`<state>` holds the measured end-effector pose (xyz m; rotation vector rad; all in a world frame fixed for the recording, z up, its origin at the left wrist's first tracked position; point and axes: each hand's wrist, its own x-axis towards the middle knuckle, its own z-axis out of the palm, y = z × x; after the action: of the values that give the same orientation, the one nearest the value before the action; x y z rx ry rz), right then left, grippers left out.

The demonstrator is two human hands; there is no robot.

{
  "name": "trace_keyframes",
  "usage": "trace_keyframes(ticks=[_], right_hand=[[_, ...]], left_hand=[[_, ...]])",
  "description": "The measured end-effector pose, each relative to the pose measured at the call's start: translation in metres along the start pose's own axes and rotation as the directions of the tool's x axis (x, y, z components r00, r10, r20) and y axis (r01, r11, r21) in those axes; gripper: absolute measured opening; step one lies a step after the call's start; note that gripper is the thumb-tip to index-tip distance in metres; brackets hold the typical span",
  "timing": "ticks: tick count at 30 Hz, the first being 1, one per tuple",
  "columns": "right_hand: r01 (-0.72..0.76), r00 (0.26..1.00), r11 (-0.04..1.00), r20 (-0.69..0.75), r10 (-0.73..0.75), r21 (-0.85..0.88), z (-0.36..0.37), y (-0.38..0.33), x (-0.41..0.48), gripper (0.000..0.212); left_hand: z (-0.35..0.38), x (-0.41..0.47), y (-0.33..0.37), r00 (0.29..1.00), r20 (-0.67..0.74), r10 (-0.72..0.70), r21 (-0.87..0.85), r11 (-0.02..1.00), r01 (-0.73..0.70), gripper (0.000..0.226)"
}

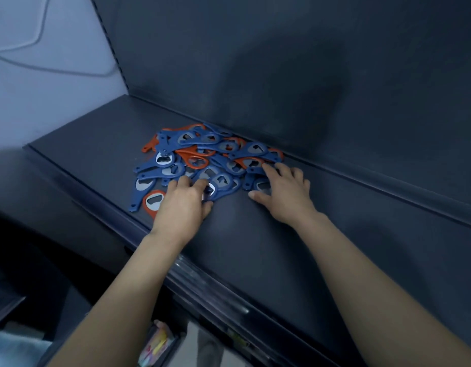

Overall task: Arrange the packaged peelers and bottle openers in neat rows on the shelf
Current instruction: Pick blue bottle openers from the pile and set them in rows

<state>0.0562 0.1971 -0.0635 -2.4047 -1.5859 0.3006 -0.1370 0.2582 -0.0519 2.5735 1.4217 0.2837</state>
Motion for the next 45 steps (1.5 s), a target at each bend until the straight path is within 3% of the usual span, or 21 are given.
trace_keyframes(ticks=[3, 8, 12, 16, 19, 22, 26, 31, 34, 37, 41, 45], right_hand=[[0.045, 0.993, 0.999, -0.106, -0.047, -0.028, 0.003, -0.007, 0.003, 0.065], [-0.007, 0.986, 0.994, -0.165, -0.010, -0.105, 0.008, -0.024, 0.008, 0.052], [-0.066, 0.981, 0.994, -0.185, 0.049, -0.086, 0.011, -0.030, 0.007, 0.046], [-0.084, 0.972, 0.994, -0.213, 0.096, 0.066, 0.012, -0.032, 0.001, 0.049], [-0.114, 0.983, 0.987, -0.131, 0.128, 0.115, 0.007, -0.029, -0.002, 0.051], [-0.143, 0.989, 0.987, -0.015, 0.144, 0.069, -0.004, -0.027, -0.001, 0.044], [-0.151, 0.988, 0.983, 0.020, 0.154, -0.106, -0.013, -0.037, -0.001, 0.029], [-0.131, 0.991, 0.950, -0.073, 0.114, -0.283, -0.011, -0.048, -0.007, 0.014], [-0.159, 0.982, 0.936, -0.152, 0.116, -0.315, -0.009, -0.046, -0.008, 0.014], [-0.211, 0.964, 0.934, -0.220, 0.150, -0.287, -0.007, -0.040, -0.007, 0.017], [-0.268, 0.937, 0.932, -0.290, 0.193, -0.245, -0.007, -0.036, -0.004, 0.020], [-0.278, 0.904, 0.931, -0.391, 0.171, -0.236, -0.010, -0.042, 0.007, 0.017]], left_hand=[[-0.005, 0.010, -0.005, 0.999, 0.002, 0.046, 0.001, 0.999, -0.046, 0.040], [-0.010, 0.026, -0.018, 0.988, -0.053, 0.143, 0.004, 0.990, -0.143, 0.004], [-0.008, 0.041, -0.025, 0.979, -0.137, 0.150, -0.079, 0.984, -0.162, 0.017], [0.002, 0.052, -0.018, 0.970, -0.019, 0.243, -0.073, 0.967, -0.243, 0.016], [0.011, 0.054, -0.010, 0.966, 0.081, 0.247, 0.019, 0.968, -0.249, 0.042], [0.011, 0.054, -0.007, 0.958, 0.132, 0.254, 0.055, 0.963, -0.263, 0.061], [-0.001, 0.061, -0.008, 0.941, 0.174, 0.291, -0.075, 0.957, -0.282, 0.054], [-0.001, 0.058, 0.000, 0.923, 0.165, 0.348, 0.203, 0.904, -0.377, 0.035], [0.004, 0.061, 0.001, 0.930, 0.145, 0.339, 0.241, 0.899, -0.366, 0.034], [0.011, 0.066, -0.002, 0.927, 0.119, 0.355, 0.189, 0.909, -0.372, 0.046], [0.007, 0.065, -0.006, 0.938, 0.012, 0.346, -0.029, 0.938, -0.345, 0.053], [-0.005, 0.076, -0.017, 0.960, -0.072, 0.269, -0.034, 0.962, -0.272, 0.050]])
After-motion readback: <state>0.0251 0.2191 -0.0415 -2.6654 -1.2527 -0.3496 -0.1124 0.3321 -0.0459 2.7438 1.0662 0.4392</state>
